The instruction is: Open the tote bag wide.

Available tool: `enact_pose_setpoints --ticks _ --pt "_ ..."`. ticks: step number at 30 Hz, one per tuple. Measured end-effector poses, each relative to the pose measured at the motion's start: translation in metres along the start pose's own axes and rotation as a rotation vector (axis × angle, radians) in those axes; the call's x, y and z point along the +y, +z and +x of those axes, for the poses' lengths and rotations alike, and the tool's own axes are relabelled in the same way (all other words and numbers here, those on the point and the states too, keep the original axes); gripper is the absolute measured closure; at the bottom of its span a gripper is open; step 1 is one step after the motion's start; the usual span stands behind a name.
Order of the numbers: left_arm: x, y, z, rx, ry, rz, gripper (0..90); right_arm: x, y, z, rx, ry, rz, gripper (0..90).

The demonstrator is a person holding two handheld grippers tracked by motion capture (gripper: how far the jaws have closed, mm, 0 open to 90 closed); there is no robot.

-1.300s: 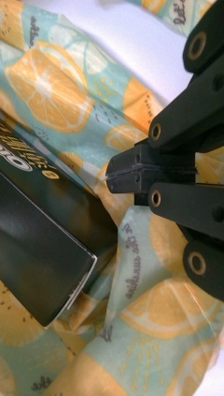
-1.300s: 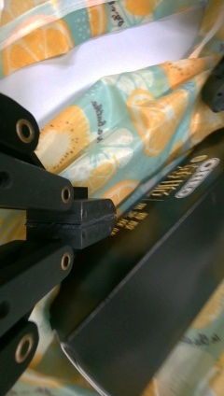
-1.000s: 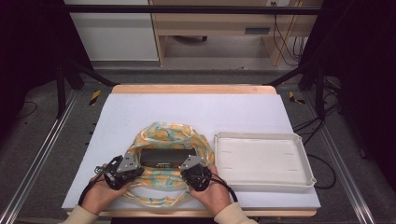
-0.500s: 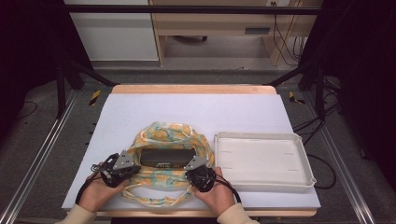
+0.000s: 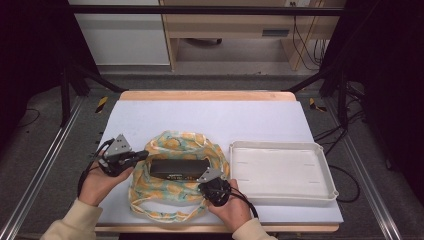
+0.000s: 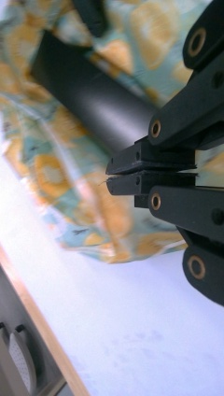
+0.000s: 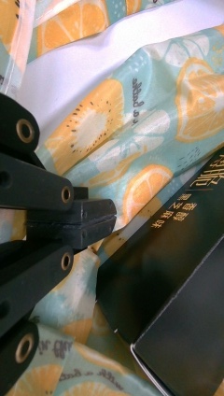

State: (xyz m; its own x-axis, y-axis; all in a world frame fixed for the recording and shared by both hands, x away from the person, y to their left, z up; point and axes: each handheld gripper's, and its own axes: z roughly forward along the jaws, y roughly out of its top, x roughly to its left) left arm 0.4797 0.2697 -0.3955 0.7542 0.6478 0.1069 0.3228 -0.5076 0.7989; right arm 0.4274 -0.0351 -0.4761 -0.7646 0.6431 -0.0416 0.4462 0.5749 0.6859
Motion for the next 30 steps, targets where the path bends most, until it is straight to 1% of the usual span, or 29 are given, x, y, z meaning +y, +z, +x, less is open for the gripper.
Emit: enact_pose_setpoints --ticks 2,4,6,8,10,12,15,17,21,23,26,30 --pt "0.004 0.010 0.005 -0.011 0.002 0.001 88.5 0.000 0.000 0.000 0.001 0.000 0.000 90.0" --pt "0.005 0.020 0.009 -0.036 -0.001 0.010 88.6 0.000 0.000 0.000 0.000 -0.002 -0.002 90.0" --pt "0.004 0.029 0.010 -0.051 0.014 0.027 88.9 0.000 0.000 0.000 0.000 -0.005 -0.002 90.0" --pt "0.002 0.039 0.011 -0.052 0.028 0.051 89.1 0.000 0.000 0.000 0.000 -0.003 -0.002 90.0" --pt "-0.001 0.047 0.013 -0.036 0.042 0.064 89.6 0.000 0.000 0.000 0.001 -0.003 -0.001 90.0" --pt "-0.004 0.054 0.016 -0.039 0.046 0.080 90.0 0.000 0.000 0.000 0.002 -0.002 0.000 90.0" --pt "-0.007 0.063 0.019 -0.028 0.049 0.102 90.0 0.000 0.000 0.000 0.001 -0.002 -0.002 90.0" --pt "-0.009 0.068 0.022 -0.027 0.045 0.113 90.0 0.000 0.000 0.000 0.002 -0.002 -0.001 90.0" --pt "-0.015 0.074 0.027 -0.021 0.021 0.129 90.0 0.000 0.000 0.000 0.002 -0.002 0.000 90.0" --pt "-0.018 0.077 0.029 -0.021 0.003 0.135 90.0 0.000 0.000 0.000 0.002 -0.002 -0.001 90.0" --pt "-0.020 0.080 0.031 -0.024 0.003 0.152 90.0 0.000 0.000 0.000 0.000 -0.003 -0.002 90.0" --pt "-0.025 0.084 0.033 -0.031 -0.017 0.163 90.0 0.000 0.000 0.000 -0.002 -0.004 -0.002 90.0"
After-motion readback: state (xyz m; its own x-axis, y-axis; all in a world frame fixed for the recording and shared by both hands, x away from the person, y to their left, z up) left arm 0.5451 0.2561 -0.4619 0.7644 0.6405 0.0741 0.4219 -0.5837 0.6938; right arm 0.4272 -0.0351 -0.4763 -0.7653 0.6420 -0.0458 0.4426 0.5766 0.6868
